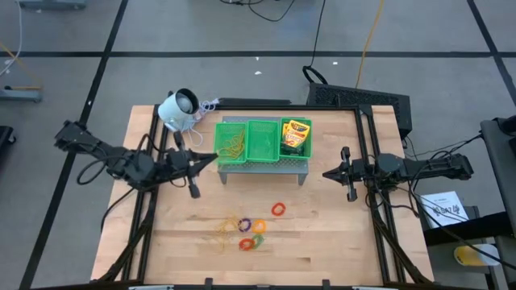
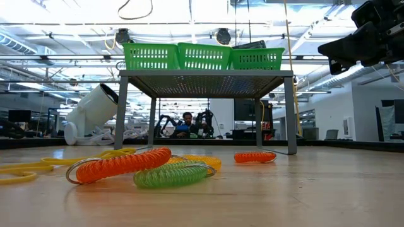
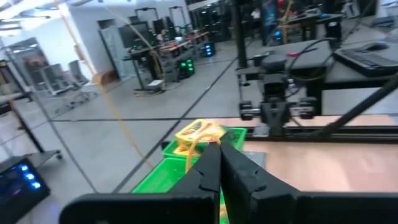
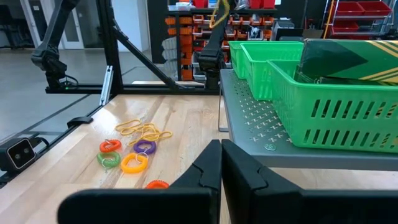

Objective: Pick & Place Office Desk Supplies
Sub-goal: Put the yellow rubber band into the left green basket

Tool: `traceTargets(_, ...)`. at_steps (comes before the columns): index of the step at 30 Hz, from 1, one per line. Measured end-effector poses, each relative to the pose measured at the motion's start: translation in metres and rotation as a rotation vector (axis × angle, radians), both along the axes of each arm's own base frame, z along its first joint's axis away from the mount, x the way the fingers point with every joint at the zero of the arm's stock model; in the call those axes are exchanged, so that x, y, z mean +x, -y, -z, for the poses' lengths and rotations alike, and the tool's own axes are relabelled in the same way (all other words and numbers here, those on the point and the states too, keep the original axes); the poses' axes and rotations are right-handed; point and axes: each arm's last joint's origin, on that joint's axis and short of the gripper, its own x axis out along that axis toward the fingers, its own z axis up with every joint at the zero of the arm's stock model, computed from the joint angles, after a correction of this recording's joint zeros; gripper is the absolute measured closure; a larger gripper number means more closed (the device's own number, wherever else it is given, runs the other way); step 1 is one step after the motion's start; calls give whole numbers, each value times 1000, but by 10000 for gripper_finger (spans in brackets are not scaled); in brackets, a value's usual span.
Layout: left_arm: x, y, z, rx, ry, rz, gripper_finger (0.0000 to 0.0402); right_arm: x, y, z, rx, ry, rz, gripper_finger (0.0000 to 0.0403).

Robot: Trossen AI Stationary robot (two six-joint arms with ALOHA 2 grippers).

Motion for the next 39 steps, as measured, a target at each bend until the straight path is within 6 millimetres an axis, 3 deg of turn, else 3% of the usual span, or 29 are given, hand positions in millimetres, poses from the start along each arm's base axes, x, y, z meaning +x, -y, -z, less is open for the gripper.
traceTargets(12, 9, -33, 1, -12, -1, -171, 391, 0, 0, 0, 0, 0, 0, 403)
traceTargets(25, 34, -60, 17, -25, -56, -316, 385, 0, 0, 0, 0, 0, 0, 403)
traceTargets(39, 48, -63, 30, -40, -96, -349, 396, 0, 0, 0, 0, 0, 0, 403)
